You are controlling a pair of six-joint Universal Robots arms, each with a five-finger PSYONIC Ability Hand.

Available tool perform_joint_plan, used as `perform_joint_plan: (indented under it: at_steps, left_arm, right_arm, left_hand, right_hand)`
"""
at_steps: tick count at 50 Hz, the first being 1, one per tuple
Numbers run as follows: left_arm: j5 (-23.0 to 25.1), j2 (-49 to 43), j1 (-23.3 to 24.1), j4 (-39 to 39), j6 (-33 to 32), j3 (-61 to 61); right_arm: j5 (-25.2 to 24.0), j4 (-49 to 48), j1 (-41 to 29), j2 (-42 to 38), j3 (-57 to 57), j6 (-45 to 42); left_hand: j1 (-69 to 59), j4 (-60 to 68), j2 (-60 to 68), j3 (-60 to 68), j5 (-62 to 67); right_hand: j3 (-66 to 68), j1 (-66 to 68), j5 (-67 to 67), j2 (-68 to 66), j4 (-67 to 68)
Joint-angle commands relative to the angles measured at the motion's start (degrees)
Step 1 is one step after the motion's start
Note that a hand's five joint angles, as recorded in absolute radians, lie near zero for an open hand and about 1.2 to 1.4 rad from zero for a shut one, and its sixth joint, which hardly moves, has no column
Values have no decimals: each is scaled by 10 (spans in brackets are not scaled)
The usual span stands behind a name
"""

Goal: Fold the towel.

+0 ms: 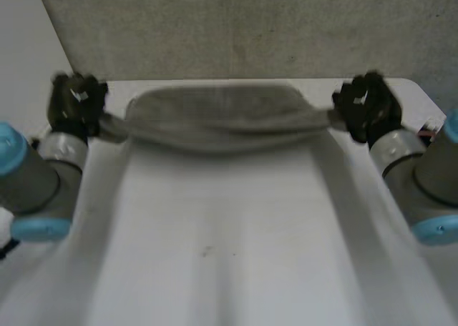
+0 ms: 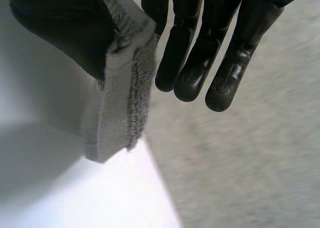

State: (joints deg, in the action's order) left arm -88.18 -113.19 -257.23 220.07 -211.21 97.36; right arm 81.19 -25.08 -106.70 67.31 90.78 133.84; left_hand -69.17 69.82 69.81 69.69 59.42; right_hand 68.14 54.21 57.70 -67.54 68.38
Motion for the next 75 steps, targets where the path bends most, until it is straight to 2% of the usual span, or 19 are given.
perform_joint_plan:
  at_steps: [1, 8, 10, 11, 13, 14, 16, 18, 21, 26, 35, 49, 58, 59, 60, 61, 62, 69, 75]
  left_arm:
    - [22, -65, 2, 41, -24, 78]
    - [22, 10, -18, -9, -87, 148]
    - [24, 70, -47, -65, -116, 191]
    - [24, 70, -47, -65, -116, 191]
    - [28, 138, -62, -154, -150, 219]
    - [28, 139, -62, -155, -150, 219]
    - [48, 203, -69, -266, -177, 226]
    - [65, 221, -70, -311, -183, 224]
    - [105, 228, -71, -351, -181, 215]
    - [138, 214, -71, -303, -173, 197]
    - [121, 53, -51, -138, -168, 113]
    - [75, -115, -39, -62, -165, -75]
    - [70, -187, -27, -26, -170, -154]
    - [71, -199, -27, -27, -170, -164]
    - [71, -206, -27, -27, -170, -169]
    - [71, -206, -27, -27, -170, -169]
    - [71, -208, -26, -25, -170, -169]
    - [71, -183, -11, -25, -167, -140]
    - [72, -95, -8, -23, -162, -62]
  right_arm:
    - [0, 17, -4, -47, 20, -1]
    - [2, 144, 4, 2, 27, -5]
    - [3, 270, 7, 37, 24, -13]
    - [3, 271, 7, 37, 24, -13]
    - [1, 408, 23, 72, 22, -36]
    - [1, 409, 23, 72, 22, -36]
    - [-2, 511, 58, 98, 23, -80]
    - [-3, 533, 67, 105, 20, -96]
    - [-4, 515, 74, 107, 14, -104]
    - [-3, 444, 71, 92, 10, -102]
    - [23, 304, 13, -31, -52, -56]
    - [27, 79, 5, -204, -214, -56]
    - [-2, 63, 2, -308, -311, -60]
    - [0, 60, 0, -322, -327, -60]
    - [1, 60, -2, -334, -340, -61]
    - [1, 60, -2, -334, -340, -61]
    - [6, 60, -2, -340, -350, -61]
    - [5, 61, -1, -286, -329, -25]
    - [2, 69, 5, -172, -242, 90]
  left_hand:
    - [-108, 102, 102, 103, 106]
    - [-108, 102, 102, 103, 106]
    - [-108, 102, 102, 103, 106]
    - [-108, 102, 102, 103, 106]
    - [-108, 102, 102, 103, 106]
    - [-108, 102, 102, 103, 106]
    - [-108, 102, 102, 103, 106]
    - [-108, 102, 102, 103, 106]
    - [-108, 102, 102, 103, 106]
    - [-108, 102, 102, 103, 106]
    - [-108, 102, 102, 103, 106]
    - [-108, 102, 102, 103, 106]
    - [-108, 102, 102, 103, 106]
    - [-7, 0, 1, 2, 4]
    - [259, -265, -265, -264, -261]
    - [262, -268, -268, -267, -264]
    - [568, -575, -574, -573, -570]
    - [592, -598, -598, -597, -594]
    - [592, -598, -598, -597, -594]
  right_hand:
    - [119, 258, 123, -125, 116]
    - [119, 258, 123, -125, 116]
    - [119, 258, 123, -125, 116]
    - [119, 258, 123, -125, 116]
    - [119, 258, 123, -125, 116]
    - [119, 258, 123, -125, 116]
    - [119, 258, 123, -125, 116]
    - [119, 258, 123, -125, 116]
    - [119, 258, 123, -125, 116]
    - [119, 258, 123, -125, 116]
    - [119, 258, 123, -125, 116]
    - [119, 258, 123, -125, 116]
    - [119, 258, 123, -125, 116]
    - [84, 223, 89, -90, 82]
    - [-299, -160, -295, 293, -302]
    - [-303, -164, -299, 297, -305]
    - [-581, -442, -577, 575, -584]
    - [-581, -442, -577, 575, -584]
    - [-581, -442, -577, 575, -584]
